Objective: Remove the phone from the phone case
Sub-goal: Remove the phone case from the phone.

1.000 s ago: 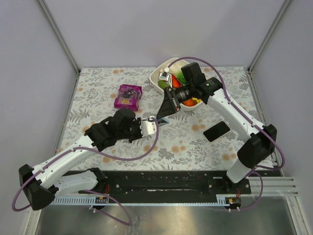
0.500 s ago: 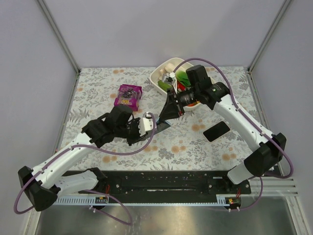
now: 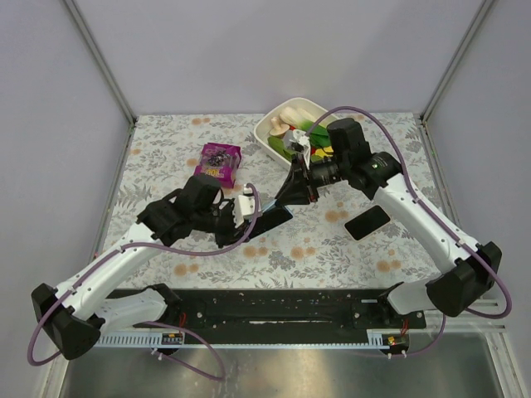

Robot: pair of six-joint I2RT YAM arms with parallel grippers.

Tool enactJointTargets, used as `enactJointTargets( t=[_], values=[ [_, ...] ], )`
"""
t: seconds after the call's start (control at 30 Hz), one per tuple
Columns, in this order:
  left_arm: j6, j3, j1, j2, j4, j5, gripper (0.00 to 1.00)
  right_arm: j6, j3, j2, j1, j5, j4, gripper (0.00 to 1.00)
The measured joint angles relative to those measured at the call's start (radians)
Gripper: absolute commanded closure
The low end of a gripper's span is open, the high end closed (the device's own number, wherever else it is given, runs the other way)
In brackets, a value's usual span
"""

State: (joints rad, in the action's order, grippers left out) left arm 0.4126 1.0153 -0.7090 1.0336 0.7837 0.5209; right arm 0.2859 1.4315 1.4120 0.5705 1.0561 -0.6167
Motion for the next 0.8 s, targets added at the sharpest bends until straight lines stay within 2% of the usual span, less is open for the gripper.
enactJointTargets(
  t=[0.2,0.43,0.53,0.7,0.8],
  values=[
    [-0.036,0.000,0.016,0.006,-0.023,0.050,1.00,0.033,-0.035,-0.046,-0.003,-0.039,0.027,0.79],
    [-0.075,0.026,0.028,0.025,-0.025,0.080,1.00,0.061,-0.069,-0.083,-0.007,-0.080,0.060,0.70],
    [-0.089,0.033,0.034,0.030,-0.021,0.089,1.00,0.070,-0.084,-0.087,-0.008,-0.100,0.071,0.58],
    [-0.100,0.034,0.035,0.030,-0.010,0.100,1.00,0.073,-0.107,-0.087,-0.013,-0.121,0.074,0.53],
    [-0.099,0.035,0.035,0.030,-0.008,0.104,1.00,0.071,-0.112,-0.087,-0.016,-0.121,0.074,0.44]
  ],
)
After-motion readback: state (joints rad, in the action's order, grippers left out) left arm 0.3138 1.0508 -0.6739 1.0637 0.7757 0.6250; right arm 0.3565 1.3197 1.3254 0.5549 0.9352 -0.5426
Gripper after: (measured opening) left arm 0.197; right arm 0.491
